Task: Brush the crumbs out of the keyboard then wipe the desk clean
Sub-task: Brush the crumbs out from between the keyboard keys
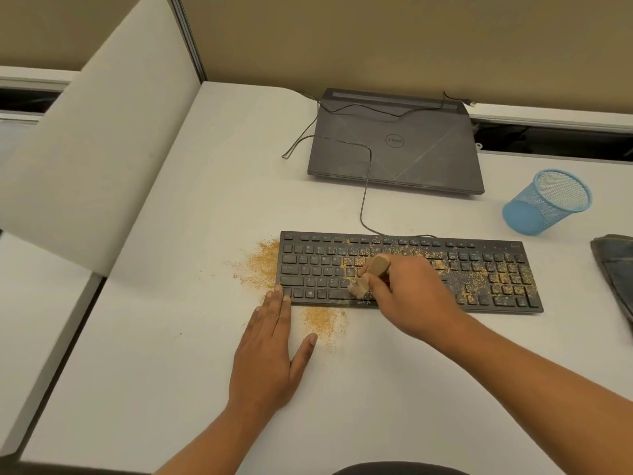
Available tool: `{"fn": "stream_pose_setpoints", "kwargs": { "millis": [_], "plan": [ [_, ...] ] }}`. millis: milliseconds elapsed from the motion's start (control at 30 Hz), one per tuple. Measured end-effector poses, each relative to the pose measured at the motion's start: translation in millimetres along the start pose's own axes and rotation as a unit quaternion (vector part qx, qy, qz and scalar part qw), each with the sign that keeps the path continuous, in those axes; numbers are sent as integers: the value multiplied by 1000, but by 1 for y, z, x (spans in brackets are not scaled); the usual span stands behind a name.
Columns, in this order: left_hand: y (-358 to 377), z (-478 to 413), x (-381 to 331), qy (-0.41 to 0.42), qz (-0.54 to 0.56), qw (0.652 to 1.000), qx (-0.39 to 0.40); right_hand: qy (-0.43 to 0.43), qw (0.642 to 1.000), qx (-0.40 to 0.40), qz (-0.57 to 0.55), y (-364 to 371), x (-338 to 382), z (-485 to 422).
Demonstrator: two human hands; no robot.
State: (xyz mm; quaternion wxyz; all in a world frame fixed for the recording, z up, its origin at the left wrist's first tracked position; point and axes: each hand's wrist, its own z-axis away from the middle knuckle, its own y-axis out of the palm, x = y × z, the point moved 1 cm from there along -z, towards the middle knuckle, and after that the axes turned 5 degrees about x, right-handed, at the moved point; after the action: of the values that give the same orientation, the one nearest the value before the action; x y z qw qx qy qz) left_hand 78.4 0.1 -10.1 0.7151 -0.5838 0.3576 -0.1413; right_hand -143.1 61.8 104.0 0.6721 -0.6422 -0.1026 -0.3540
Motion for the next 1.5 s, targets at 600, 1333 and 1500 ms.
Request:
{"fn": "stream_pose_setpoints", "kwargs": {
  "millis": [600,1333,1500],
  "plan": [
    [2,0,2,6,6,1000,-4,-9,1000,-29,4,25,7,2],
    [-3,1,1,12,56,997,-53,-25,998,50,7,29,28,-20],
    [-17,7,-7,36,160,967,-196,-4,997,7,-72,18,32,-25]
  ]
}}
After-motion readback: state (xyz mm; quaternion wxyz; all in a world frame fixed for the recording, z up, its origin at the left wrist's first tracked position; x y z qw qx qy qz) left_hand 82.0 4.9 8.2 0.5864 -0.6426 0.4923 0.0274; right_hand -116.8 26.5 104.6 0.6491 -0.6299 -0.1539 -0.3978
